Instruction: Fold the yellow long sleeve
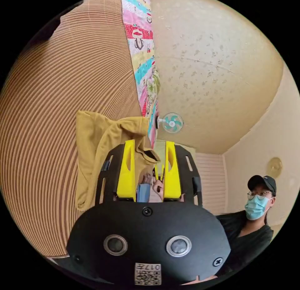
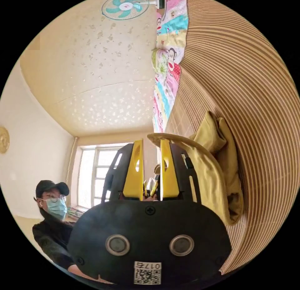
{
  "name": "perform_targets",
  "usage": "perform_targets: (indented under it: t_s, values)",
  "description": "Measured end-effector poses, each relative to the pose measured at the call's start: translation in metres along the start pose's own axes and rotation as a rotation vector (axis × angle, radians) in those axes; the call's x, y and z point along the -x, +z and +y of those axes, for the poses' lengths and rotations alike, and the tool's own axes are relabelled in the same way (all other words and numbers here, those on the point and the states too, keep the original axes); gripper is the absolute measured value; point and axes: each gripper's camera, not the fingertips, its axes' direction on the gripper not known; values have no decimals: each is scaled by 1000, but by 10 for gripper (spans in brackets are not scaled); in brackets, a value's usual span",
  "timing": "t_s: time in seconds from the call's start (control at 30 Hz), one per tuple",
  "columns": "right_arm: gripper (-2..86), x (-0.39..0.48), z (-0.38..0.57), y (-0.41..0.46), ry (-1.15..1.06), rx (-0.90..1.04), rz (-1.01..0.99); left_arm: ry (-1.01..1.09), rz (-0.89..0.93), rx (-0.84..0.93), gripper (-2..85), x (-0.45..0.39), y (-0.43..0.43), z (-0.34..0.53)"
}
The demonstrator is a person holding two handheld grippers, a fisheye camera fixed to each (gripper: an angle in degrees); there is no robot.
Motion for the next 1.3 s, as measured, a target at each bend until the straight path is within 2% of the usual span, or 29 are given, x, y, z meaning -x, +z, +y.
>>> perform_targets:
  t_s: [0.07, 0.1, 0.2, 0.23, 0.33, 0.43, 0.5, 0.57, 0.63, 0.7, 0.73, 0.83, 0.93, 1.0, 1.1, 1.13, 1.23, 1.3]
  values:
    - [58, 17, 2, 22, -99, 83, 84, 34, -182, -19, 159, -8, 4, 14]
    - [56, 26, 10, 38, -152, 136, 186, 40, -266, -8, 160, -7, 10, 29]
    - [48, 35, 40, 81, -276, 218, 484, -15, -420, 63, 171, 12, 34, 74]
    - [44, 35, 46, 91, -302, 229, 528, -37, -433, 69, 175, 18, 39, 84]
    - [26, 29, 74, 147, -413, 273, 672, -189, -374, 37, 176, 49, 57, 124]
    - [15, 19, 95, 211, -533, 313, 771, -335, -253, -81, 144, 76, 65, 148]
    - [10, -12, 97, 260, -538, 428, 832, -430, -145, -173, 109, 95, 67, 159]
    - [8, -50, 98, 291, -540, 552, 935, -432, -60, -190, 77, 98, 71, 160]
    - [7, -51, 93, 281, -583, 493, 874, -340, 1, -189, 58, 80, 75, 155]
    - [5, -49, 75, 247, -416, 483, 810, -77, -9, -117, 53, 18, 91, 145]
    - [5, -47, 74, 233, -406, 451, 777, -18, -29, -90, 53, 0, 98, 144]
    - [4, -51, 81, 152, -288, 305, 659, 253, -93, 44, 53, -83, 154, 154]
    - [5, -81, 87, 79, -36, 229, 544, 479, -120, 173, 52, -143, 232, 182]
    - [5, -102, 93, 39, 81, 203, 458, 606, -115, 349, 54, -168, 304, 215]
    - [7, -116, 92, 11, 118, 251, 538, 695, -101, 558, 84, -174, 370, 258]
    - [8, -117, 90, 6, 120, 258, 546, 702, -91, 579, 94, -174, 375, 265]
    - [14, -120, 80, -20, 119, 246, 469, 684, -81, 497, 105, -164, 363, 279]
    - [29, -128, 73, -43, 168, 181, 372, 537, -228, 360, 124, -132, 336, 272]
